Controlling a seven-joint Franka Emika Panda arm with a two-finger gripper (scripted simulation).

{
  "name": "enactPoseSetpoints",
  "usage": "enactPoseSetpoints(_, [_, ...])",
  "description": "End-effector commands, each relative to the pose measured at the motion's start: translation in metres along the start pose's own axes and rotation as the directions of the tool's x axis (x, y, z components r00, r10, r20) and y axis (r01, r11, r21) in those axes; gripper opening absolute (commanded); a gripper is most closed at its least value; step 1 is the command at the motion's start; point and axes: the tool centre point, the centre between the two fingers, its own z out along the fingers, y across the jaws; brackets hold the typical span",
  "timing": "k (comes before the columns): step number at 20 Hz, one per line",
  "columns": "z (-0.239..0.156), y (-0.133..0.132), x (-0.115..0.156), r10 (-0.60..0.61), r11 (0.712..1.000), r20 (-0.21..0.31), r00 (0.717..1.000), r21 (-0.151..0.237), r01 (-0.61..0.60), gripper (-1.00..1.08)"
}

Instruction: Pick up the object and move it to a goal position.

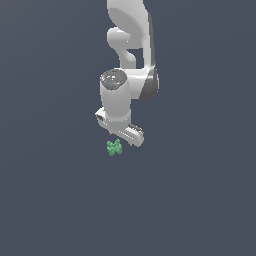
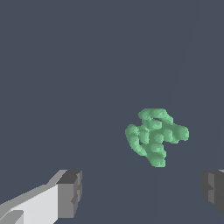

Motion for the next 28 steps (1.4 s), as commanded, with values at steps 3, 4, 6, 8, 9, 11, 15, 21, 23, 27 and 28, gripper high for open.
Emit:
enactPoseSetpoints(3, [0.008,0.007,0.002,0.138,0.99,-0.004,0.99,-0.001,-0.138,1.0])
enactPoseSetpoints(4, [0.01,0.008,0.003,0.168,0.986,-0.005,0.986,-0.001,-0.168,1.0])
enactPoseSetpoints(6, [0.013,0.012,0.004,0.227,0.974,-0.007,0.974,-0.001,-0.227,1.0])
enactPoseSetpoints(8, [0.017,0.015,0.005,0.286,0.958,-0.009,0.958,-0.001,-0.286,1.0])
enactPoseSetpoints(9, [0.018,0.016,0.005,0.315,0.949,-0.01,0.949,-0.001,-0.315,1.0])
enactPoseSetpoints(11, [0.022,0.02,0.006,0.372,0.928,-0.013,0.928,-0.001,-0.372,1.0])
enactPoseSetpoints(15, [0.028,0.026,0.008,0.476,0.879,-0.019,0.879,0.001,-0.477,1.0])
enactPoseSetpoints(21, [0.034,0.034,0.01,0.586,0.81,-0.026,0.81,0.003,-0.586,1.0])
enactPoseSetpoints(23, [0.036,0.035,0.011,0.611,0.792,-0.028,0.791,0.004,-0.611,1.0])
enactPoseSetpoints(27, [0.038,0.038,0.011,0.645,0.764,-0.03,0.764,0.006,-0.645,1.0])
enactPoseSetpoints(28, [0.038,0.038,0.011,0.65,0.76,-0.031,0.759,0.006,-0.65,1.0])
